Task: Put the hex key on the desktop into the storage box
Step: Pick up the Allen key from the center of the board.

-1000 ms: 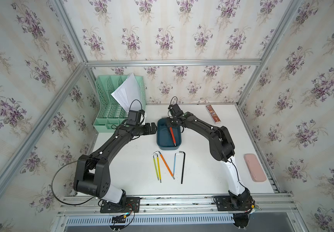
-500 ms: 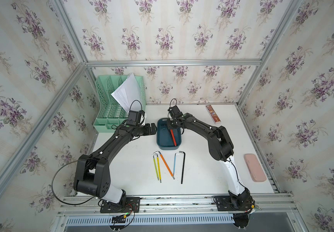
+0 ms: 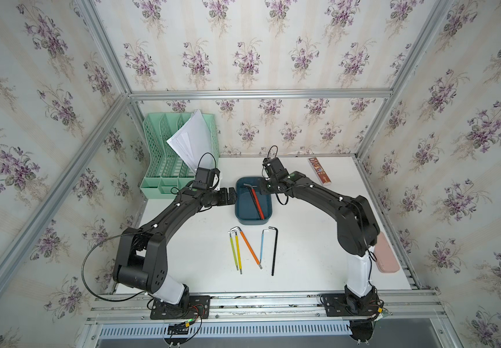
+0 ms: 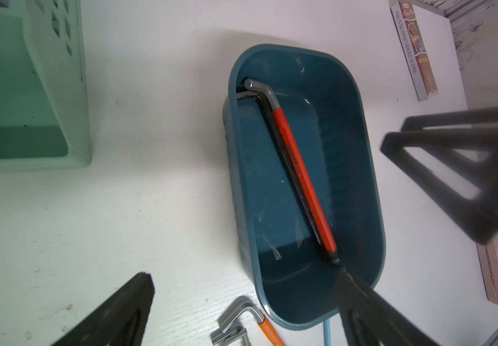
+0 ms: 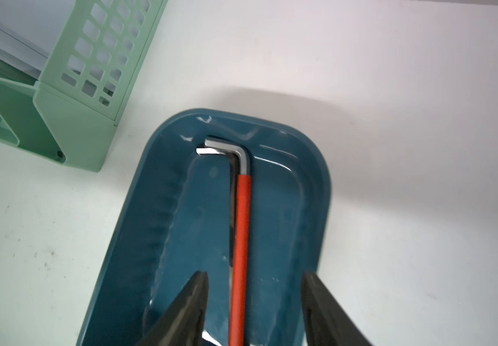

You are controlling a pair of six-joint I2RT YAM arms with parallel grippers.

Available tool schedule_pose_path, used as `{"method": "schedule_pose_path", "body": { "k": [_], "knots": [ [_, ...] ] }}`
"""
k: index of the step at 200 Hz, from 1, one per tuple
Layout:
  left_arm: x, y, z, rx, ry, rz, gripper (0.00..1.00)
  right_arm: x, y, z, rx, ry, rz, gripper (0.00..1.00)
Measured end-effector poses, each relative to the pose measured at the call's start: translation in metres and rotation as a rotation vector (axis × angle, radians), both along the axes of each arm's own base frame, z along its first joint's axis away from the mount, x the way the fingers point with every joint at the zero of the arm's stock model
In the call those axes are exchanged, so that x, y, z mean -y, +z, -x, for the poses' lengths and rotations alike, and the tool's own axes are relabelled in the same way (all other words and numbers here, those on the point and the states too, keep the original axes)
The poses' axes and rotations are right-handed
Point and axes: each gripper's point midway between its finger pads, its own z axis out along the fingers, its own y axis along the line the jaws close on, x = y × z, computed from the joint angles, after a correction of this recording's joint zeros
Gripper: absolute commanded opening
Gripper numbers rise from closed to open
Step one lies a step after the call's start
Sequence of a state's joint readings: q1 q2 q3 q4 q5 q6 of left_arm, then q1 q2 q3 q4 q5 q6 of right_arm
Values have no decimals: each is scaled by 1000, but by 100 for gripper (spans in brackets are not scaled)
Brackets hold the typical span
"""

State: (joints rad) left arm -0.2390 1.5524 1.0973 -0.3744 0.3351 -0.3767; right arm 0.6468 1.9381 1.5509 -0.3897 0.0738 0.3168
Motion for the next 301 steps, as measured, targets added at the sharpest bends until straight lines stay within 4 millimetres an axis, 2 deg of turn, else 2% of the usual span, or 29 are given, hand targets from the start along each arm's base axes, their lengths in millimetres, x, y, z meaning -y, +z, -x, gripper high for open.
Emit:
{"method": "schedule_pose_path", "body": {
  "k": [16,26,38,43,48,68,79,91,117,146,170,187,219,251,301],
  "knots": [
    [-1,-1,0,4,-1,-12,99,18,12,18,28,-26,-11,61],
    [-2,0,0,10,-2,-17,99,29,17,28,41,-46,-16,67],
    [-2,3,0,21,-6,-20,99,42,19,42,40,-68,-19,84],
    [-2,5,0,24,-8,-22,99,47,19,47,39,-80,-21,97],
    [-2,8,0,23,-8,-22,99,52,18,52,38,-85,-17,100],
    [-1,29,-3,31,-8,-19,99,63,10,68,-7,-117,-27,100],
    [-1,42,-3,47,-2,-11,99,66,-2,80,-57,-122,-34,100],
    [-2,49,3,51,7,-2,99,72,-18,96,-113,-133,-38,100],
    [-11,36,29,25,18,-13,99,84,-49,136,-191,-134,-36,100],
    [-23,19,51,8,43,-52,99,97,-67,161,-222,-162,-21,93],
    [-24,30,50,28,41,-54,99,92,-55,171,-215,-179,-42,87],
    [-22,36,44,41,33,-54,99,88,-54,181,-229,-183,-50,79],
    [-17,30,32,10,17,-60,99,92,-68,191,-290,-219,-11,70],
    [-14,10,31,-42,3,-65,99,74,-78,197,-342,-179,37,67],
    [-16,1,33,-60,-3,-80,99,62,-105,206,-416,-167,133,62]
  ]
}}
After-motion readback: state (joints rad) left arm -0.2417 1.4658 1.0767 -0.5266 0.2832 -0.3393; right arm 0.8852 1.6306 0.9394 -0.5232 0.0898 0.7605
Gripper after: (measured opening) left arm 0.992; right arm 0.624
